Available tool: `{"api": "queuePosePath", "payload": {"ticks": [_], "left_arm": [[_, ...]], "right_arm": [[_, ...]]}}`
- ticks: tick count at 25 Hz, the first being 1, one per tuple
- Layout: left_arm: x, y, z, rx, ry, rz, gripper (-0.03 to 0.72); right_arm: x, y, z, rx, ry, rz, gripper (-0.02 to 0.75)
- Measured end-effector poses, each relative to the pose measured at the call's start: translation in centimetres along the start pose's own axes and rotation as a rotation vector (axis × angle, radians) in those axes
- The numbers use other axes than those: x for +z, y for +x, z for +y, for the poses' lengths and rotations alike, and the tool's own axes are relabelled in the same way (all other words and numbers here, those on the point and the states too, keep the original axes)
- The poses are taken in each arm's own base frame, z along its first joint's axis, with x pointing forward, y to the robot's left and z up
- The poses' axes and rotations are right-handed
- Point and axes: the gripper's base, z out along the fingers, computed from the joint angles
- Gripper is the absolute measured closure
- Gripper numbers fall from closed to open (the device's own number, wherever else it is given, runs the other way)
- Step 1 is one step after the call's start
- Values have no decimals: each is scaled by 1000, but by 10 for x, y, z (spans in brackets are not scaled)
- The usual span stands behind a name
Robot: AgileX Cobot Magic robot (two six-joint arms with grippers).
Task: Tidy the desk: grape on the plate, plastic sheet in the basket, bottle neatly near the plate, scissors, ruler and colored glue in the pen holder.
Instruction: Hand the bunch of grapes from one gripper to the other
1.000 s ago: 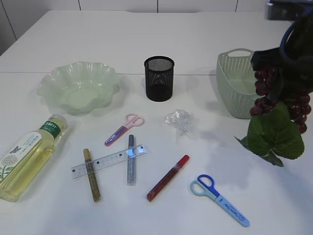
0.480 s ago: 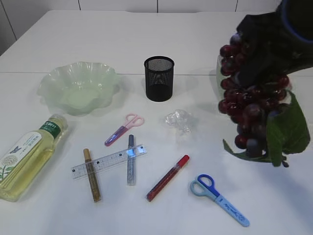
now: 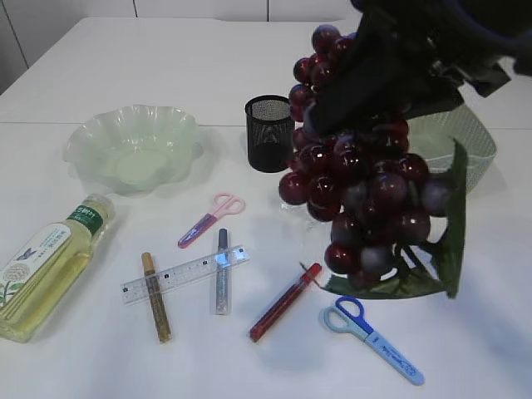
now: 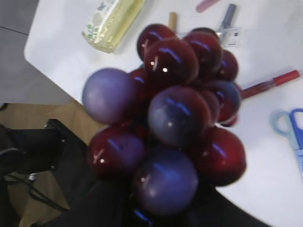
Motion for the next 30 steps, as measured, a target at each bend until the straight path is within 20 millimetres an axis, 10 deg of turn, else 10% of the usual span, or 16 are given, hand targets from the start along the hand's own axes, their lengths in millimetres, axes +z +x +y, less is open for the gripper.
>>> {"api": "queuePosePath", "payload": {"ticks": [19, 30], "left_arm": [[105, -27, 1, 4, 360, -119, 200], [113, -41, -29, 3, 629, -287, 107]], "right_arm": [[-6, -4, 30, 148, -332, -29, 565], [-11, -7, 39, 178, -429, -45, 567]]}}
